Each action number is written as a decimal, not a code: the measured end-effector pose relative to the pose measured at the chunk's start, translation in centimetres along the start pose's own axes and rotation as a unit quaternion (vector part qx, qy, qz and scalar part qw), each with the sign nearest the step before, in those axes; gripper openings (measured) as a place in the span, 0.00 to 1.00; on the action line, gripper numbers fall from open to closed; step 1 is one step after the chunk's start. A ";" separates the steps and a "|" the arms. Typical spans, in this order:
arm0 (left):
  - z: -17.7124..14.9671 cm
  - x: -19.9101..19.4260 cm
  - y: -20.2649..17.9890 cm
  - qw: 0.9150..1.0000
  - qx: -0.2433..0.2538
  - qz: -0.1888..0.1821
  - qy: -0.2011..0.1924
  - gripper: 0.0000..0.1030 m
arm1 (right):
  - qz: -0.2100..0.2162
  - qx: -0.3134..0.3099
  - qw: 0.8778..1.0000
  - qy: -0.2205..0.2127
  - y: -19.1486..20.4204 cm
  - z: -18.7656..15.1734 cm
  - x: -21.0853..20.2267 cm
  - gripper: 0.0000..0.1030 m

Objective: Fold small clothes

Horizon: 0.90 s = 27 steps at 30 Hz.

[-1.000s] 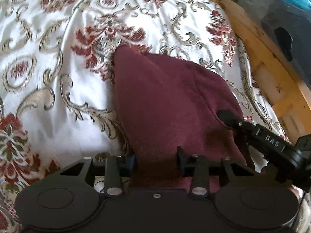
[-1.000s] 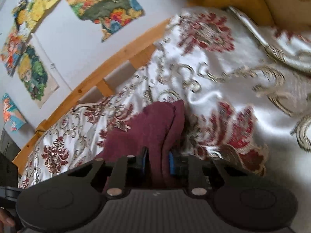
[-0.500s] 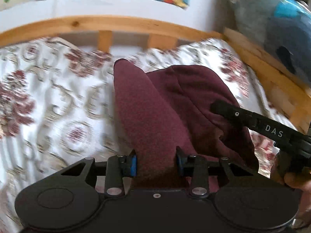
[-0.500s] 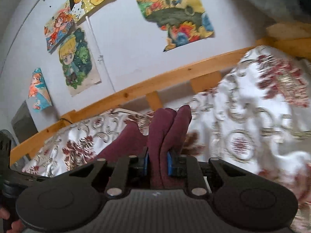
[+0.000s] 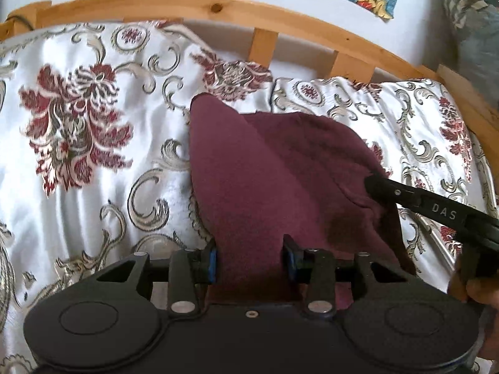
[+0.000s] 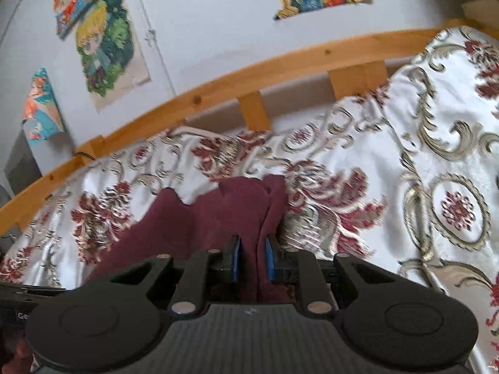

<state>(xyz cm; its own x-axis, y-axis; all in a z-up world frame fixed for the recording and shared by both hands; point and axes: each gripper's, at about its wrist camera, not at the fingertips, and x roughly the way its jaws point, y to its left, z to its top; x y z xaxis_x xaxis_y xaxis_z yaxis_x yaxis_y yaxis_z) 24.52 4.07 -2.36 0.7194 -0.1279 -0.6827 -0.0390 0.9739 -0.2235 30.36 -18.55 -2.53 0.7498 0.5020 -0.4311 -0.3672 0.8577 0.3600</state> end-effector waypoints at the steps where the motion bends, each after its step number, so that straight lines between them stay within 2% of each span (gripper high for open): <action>1: -0.1 0.1 0.0 1.000 -0.003 0.002 0.003 0.44 | -0.006 -0.001 1.000 0.003 -0.3 -0.1 -0.1 0.20; 6: -0.6 0.0 -0.1 1.000 -0.012 0.006 0.007 0.51 | -0.028 -0.016 0.999 0.018 -0.7 -0.2 -0.2 0.20; 8: -0.6 -0.4 -0.3 1.000 -0.011 0.006 0.010 0.59 | -0.045 -0.021 0.998 0.025 -0.7 -0.2 0.0 0.28; 10: -0.8 -0.8 -0.4 1.000 -0.010 0.007 0.008 0.73 | -0.047 -0.016 0.998 0.024 -0.9 -0.2 -0.2 0.38; 14: -1.2 -2.1 -0.7 1.000 -0.007 0.010 -0.004 0.81 | -0.045 -0.002 0.999 0.011 -0.8 0.1 -1.2 0.51; 16: -1.4 -2.8 -0.8 1.000 -0.009 0.011 -0.010 0.86 | -0.041 -0.007 0.999 0.001 -0.4 0.1 -1.8 0.65; 19: -1.5 -3.7 -0.9 1.000 -0.015 0.014 -0.021 0.95 | -0.037 -0.021 0.999 -0.003 0.4 0.0 -2.4 0.75; 25: -1.5 -5.3 -1.1 0.999 -0.016 0.036 -0.038 0.99 | -0.034 -0.057 0.998 -0.021 2.3 -0.6 -4.1 0.94; 27: -1.6 -6.1 -1.3 0.998 -0.009 0.042 -0.046 0.99 | -0.036 -0.061 0.997 -0.033 2.7 -0.8 -4.9 0.97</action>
<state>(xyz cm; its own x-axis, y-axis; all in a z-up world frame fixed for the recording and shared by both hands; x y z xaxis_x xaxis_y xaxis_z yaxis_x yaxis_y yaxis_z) 19.12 3.33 0.96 0.7742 -0.0278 -0.6323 -0.1132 0.9769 -0.1815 25.20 -18.59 -0.10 0.8094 0.4338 -0.3959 -0.3729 0.9004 0.2243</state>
